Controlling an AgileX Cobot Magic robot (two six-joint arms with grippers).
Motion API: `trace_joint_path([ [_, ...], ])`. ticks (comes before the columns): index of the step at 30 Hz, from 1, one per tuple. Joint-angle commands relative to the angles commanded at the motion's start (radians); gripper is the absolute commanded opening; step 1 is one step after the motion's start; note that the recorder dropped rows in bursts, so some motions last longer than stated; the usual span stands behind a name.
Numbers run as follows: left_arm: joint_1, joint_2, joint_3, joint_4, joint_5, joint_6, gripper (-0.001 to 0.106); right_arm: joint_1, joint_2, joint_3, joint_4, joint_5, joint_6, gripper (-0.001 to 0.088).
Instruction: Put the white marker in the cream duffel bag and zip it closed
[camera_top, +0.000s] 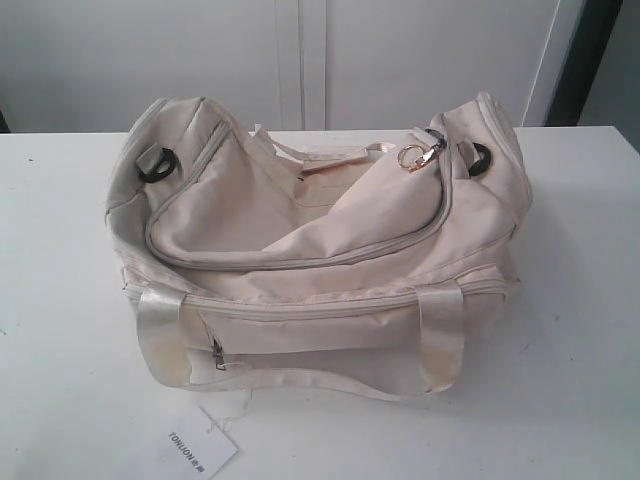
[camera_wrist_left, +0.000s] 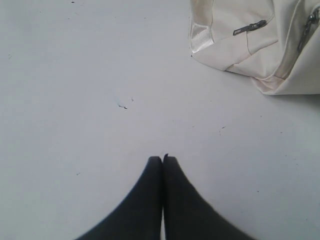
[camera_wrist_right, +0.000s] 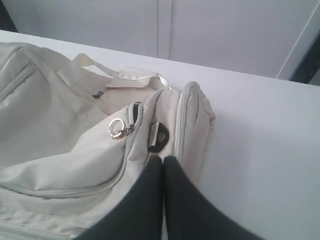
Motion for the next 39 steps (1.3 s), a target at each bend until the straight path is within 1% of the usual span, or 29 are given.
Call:
trace_joint_path([
  [3,0.0,0.0,0.0,0.0,0.0,0.0,0.0,0.0,-0.096,0.116,0.0,-0.047,0.0,0.0],
  [5,0.0,0.0,0.0,0.0,0.0,0.0,0.0,0.0,-0.142,0.167,0.0,-0.062,0.0,0.0],
  [10,0.0,0.0,0.0,0.0,0.0,0.0,0.0,0.0,-0.242,0.275,0.002,-0.098,0.0,0.0],
  [15,0.0,0.0,0.0,0.0,0.0,0.0,0.0,0.0,-0.321,0.363,0.002,-0.103,0.0,0.0],
  [18,0.0,0.0,0.0,0.0,0.0,0.0,0.0,0.0,-0.423,0.465,0.004,-0.103,0.009,0.0],
  [22,0.0,0.0,0.0,0.0,0.0,0.0,0.0,0.0,-0.565,0.546,0.004,-0.097,0.009,0.0],
  [25,0.0,0.0,0.0,0.0,0.0,0.0,0.0,0.0,-0.643,0.567,0.004,-0.097,0.009,0.0],
  [27,0.0,0.0,0.0,0.0,0.0,0.0,0.0,0.0,-0.66,0.567,0.004,-0.097,0.009,0.0],
  [39,0.0,0.0,0.0,0.0,0.0,0.0,0.0,0.0,-0.66,0.567,0.004,-0.097,0.009,0.0],
])
